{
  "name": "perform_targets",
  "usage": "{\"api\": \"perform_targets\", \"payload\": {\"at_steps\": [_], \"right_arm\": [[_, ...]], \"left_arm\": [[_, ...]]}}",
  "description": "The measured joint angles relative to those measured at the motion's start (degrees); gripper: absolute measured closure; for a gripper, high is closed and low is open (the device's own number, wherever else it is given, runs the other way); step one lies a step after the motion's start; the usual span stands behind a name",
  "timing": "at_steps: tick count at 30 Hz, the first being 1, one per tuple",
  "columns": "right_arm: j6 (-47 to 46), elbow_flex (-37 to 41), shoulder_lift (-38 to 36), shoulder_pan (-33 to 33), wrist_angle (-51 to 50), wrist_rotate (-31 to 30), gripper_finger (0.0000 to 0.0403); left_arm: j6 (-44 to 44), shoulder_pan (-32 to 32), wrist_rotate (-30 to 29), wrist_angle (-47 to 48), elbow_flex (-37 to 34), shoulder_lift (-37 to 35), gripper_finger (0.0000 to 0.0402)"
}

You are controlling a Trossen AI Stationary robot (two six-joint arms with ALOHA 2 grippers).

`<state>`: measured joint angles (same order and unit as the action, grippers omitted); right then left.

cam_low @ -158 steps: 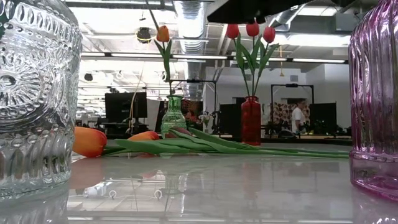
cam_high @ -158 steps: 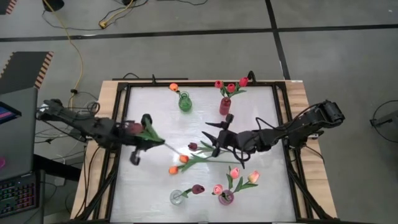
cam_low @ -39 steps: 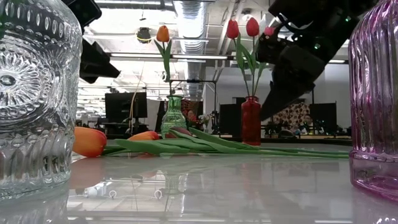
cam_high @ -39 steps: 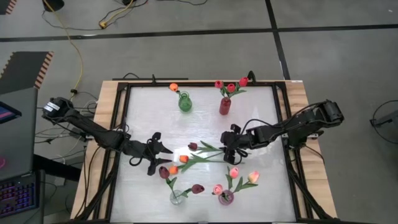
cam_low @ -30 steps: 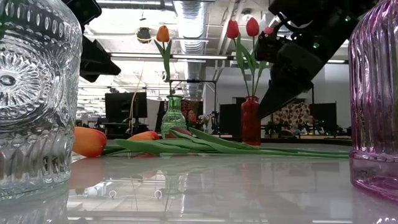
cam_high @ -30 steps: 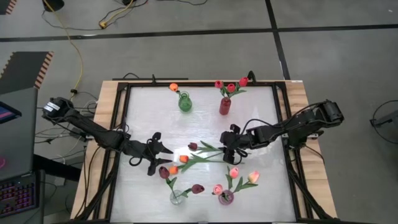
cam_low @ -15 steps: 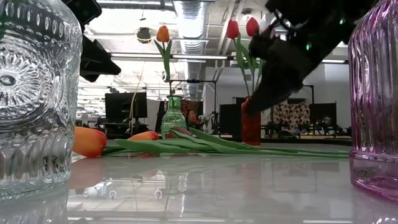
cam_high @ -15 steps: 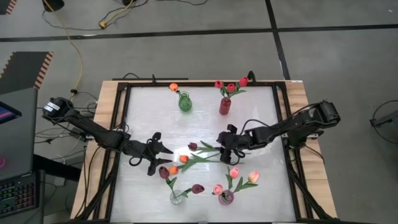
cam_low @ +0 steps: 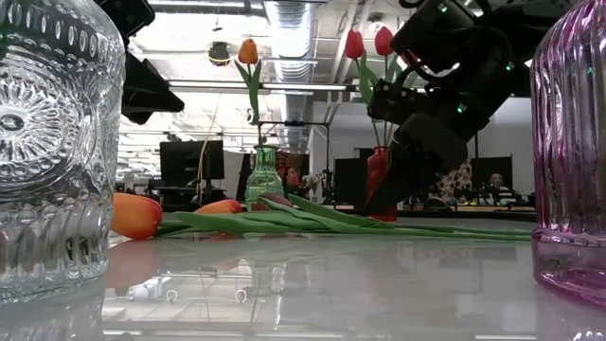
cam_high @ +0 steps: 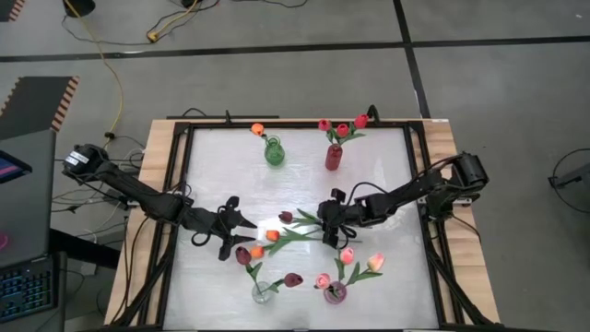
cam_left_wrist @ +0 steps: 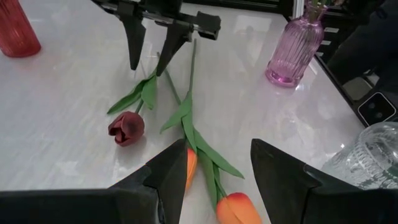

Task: Sort flowers into vase by color
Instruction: Put the dark red flower into the transparent vase

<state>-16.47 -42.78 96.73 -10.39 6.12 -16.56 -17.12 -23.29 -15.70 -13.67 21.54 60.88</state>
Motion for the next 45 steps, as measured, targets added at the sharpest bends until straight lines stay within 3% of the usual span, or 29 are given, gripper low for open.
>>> {"api": "perform_targets", "payload": {"at_steps": [13,29,45], "right_arm": [[-0.15,0.00,0.11,-0.44,-3.59,1.07,0.0239],[-3.68,-0.07,0.11,-0.47,-8.74,1.81,0.0251],[-3.92,-0.05,0.11,-0.44,-8.13,2.16,0.0379]], "left_arm": [[-0.05,0.00,-0.04,0.02,0.00,0.00,0.0237],[-0.05,0.00,-0.09,0.02,0.00,0.00,0.0237],[-0.57,0.00,-0.17,0.00,0.00,0.00,0.0237]]}}
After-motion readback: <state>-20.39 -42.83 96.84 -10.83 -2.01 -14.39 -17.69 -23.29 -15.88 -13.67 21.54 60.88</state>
